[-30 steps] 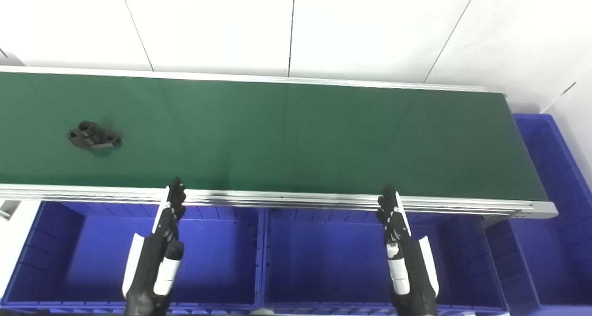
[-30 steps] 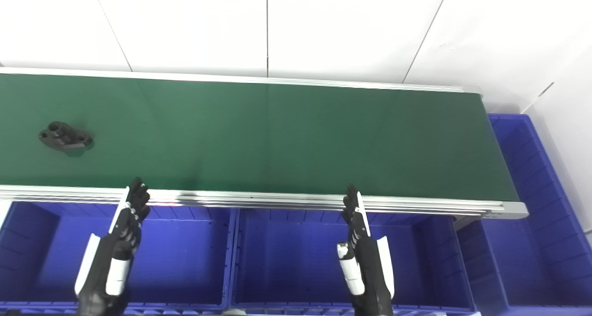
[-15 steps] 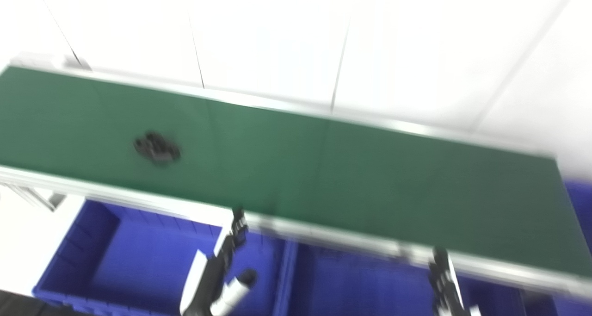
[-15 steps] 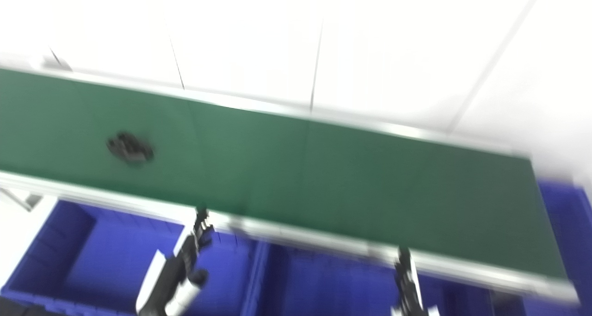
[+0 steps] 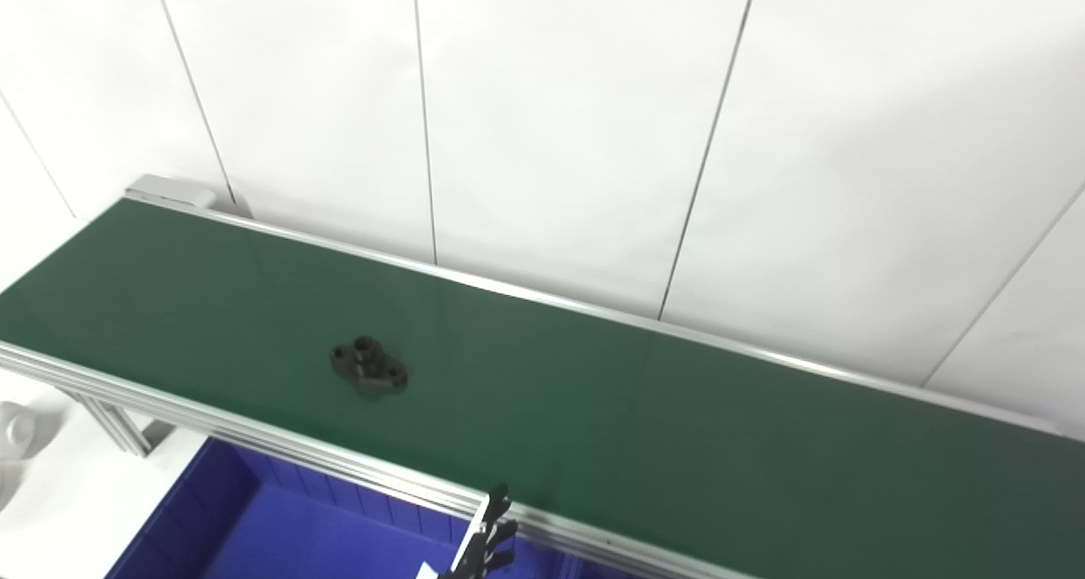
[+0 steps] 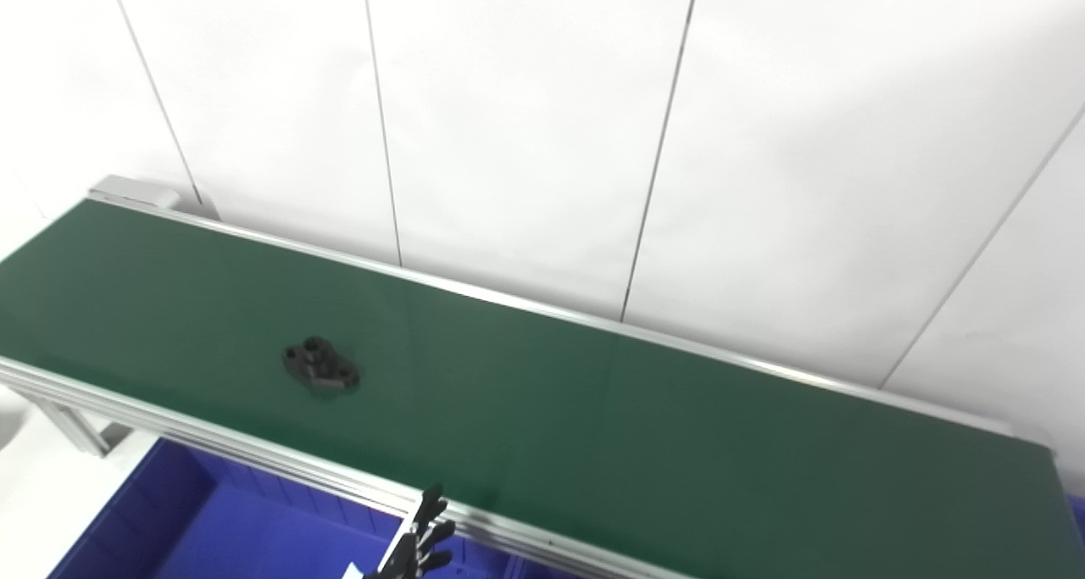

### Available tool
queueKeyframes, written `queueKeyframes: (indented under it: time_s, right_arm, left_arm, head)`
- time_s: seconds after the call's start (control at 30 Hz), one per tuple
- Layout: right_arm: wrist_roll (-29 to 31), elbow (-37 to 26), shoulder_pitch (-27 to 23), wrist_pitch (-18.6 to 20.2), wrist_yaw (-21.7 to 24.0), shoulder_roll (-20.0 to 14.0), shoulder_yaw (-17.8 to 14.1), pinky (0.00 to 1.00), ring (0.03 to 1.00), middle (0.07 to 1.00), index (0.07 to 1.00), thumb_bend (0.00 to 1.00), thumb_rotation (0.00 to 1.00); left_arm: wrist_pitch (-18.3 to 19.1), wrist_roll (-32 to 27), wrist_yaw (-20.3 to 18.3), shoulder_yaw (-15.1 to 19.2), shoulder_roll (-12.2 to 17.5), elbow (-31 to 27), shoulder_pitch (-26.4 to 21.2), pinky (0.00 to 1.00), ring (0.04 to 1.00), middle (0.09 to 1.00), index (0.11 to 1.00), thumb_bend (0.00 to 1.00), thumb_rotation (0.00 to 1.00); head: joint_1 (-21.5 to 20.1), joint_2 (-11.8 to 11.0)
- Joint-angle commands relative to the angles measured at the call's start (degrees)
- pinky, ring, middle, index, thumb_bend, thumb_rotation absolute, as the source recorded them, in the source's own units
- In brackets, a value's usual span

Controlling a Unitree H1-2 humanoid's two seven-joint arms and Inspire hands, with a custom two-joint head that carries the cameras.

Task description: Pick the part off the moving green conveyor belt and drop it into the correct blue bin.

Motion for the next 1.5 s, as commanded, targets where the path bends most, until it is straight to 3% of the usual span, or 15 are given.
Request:
queueKeyframes:
  time_s: [0.0,0.2,0.5,0.57,0.7,0.77,0.8,0.83,0.93,1.0,1.17,1.3,1.47]
  right_arm:
    - [-0.4,-0.4,-0.1,-3.7,0.6,-0.3,-0.3,1.0,1.0,1.0,1.0,0.82,1.0]
    - [-0.3,-0.1,-0.4,-4.3,1.2,-0.4,-0.3,1.0,1.0,1.0,1.0,0.82,1.0]
    - [-2.9,-2.2,-0.1,-3.1,0.5,0.6,-0.1,1.0,1.0,1.0,1.0,0.84,1.0]
    - [-7.5,-4.5,0.3,-2.0,-0.6,0.8,-0.3,1.0,1.0,1.0,1.0,0.82,1.0]
    - [-18.1,-6.5,0.0,-4.2,-4.5,1.5,-1.8,1.0,1.0,1.0,1.0,0.71,1.0]
    - [-22.3,-8.1,-0.4,-4.6,-6.7,1.9,-2.8,0.96,0.999,1.0,1.0,0.72,0.91]
    - [-24.0,-8.9,-0.7,-4.8,-7.6,2.0,-3.3,0.9,0.938,0.959,1.0,0.74,0.77]
    - [-25.2,-10.0,-1.0,-4.2,-8.0,2.1,-3.5,0.87,0.906,0.933,0.993,0.76,0.69]
    - [-29.3,-14.4,-2.6,-0.5,-7.8,2.5,-3.8,0.85,0.855,0.892,0.952,0.83,0.57]
    - [-32.5,-16.7,-4.3,1.5,-7.3,2.7,-3.8,0.73,0.812,0.861,0.913,0.88,0.5]
    - [-38.8,-21.2,-10.0,8.9,-2.8,2.6,-2.6,0.62,0.775,0.849,0.88,0.92,0.48]
    - [-42.0,-22.9,-15.5,14.3,1.3,2.2,-0.9,0.63,0.763,0.841,0.86,0.92,0.43]
    - [-47.4,-22.0,-21.8,18.2,4.2,1.8,1.5,0.64,0.752,0.832,0.861,0.91,0.43]
  left_arm:
    - [-2.9,0.5,1.1,-0.6,-0.8,-0.6,-0.5,0.81,0.904,0.988,1.0,0.69,0.88]
    - [-3.0,0.5,1.4,-0.5,-0.9,-0.6,-0.7,0.78,0.886,0.978,1.0,0.68,0.88]
    - [-0.9,-0.6,0.4,-0.2,0.2,-2.5,-0.9,0.81,0.909,0.985,1.0,0.68,0.86]
    - [0.4,-1.9,-0.4,0.0,0.6,-3.7,-0.7,0.86,0.929,0.99,1.0,0.72,0.86]
    - [2.5,-3.8,-1.6,0.5,1.8,-6.1,-0.3,0.9,0.949,0.999,1.0,0.75,0.86]
    - [3.5,-4.0,-2.0,0.8,2.3,-7.0,-0.3,0.91,0.961,1.0,1.0,0.77,0.87]
    - [3.9,-4.0,-2.0,0.9,2.4,-7.3,-0.2,0.92,0.966,1.0,1.0,0.79,0.89]
    - [4.2,-4.2,-2.2,1.1,2.7,-7.5,-0.4,0.93,0.971,1.0,1.0,0.8,0.9]
    - [4.9,-4.2,-2.5,1.3,3.3,-7.9,-0.7,0.94,0.977,1.0,1.0,0.82,0.92]
    - [5.5,-4.1,-2.8,1.3,3.4,-8.2,-0.8,0.94,0.979,1.0,1.0,0.81,0.93]
    - [7.3,-3.5,-3.3,1.4,3.8,-9.1,-1.0,0.95,0.981,1.0,1.0,0.81,0.97]
    - [8.2,-3.2,-3.9,1.5,4.2,-9.4,-1.2,0.94,0.976,0.996,1.0,0.79,1.0]
    - [8.9,-4.4,-4.8,1.2,4.7,-9.4,-1.5,1.0,0.987,0.995,1.0,0.79,1.0]
  head:
    - [-0.1,0.1]
    - [-0.1,0.5]
    - [-3.1,3.5]
    - [-5.7,4.8]
    - [-9.1,7.1]
    - [-10.3,7.9]
    - [-10.3,7.9]
    - [-11.6,8.5]
    - [-13.1,9.1]
    - [-13.6,9.4]
    - [-15.2,10.1]
    - [-15.5,10.2]
    - [-15.5,10.5]
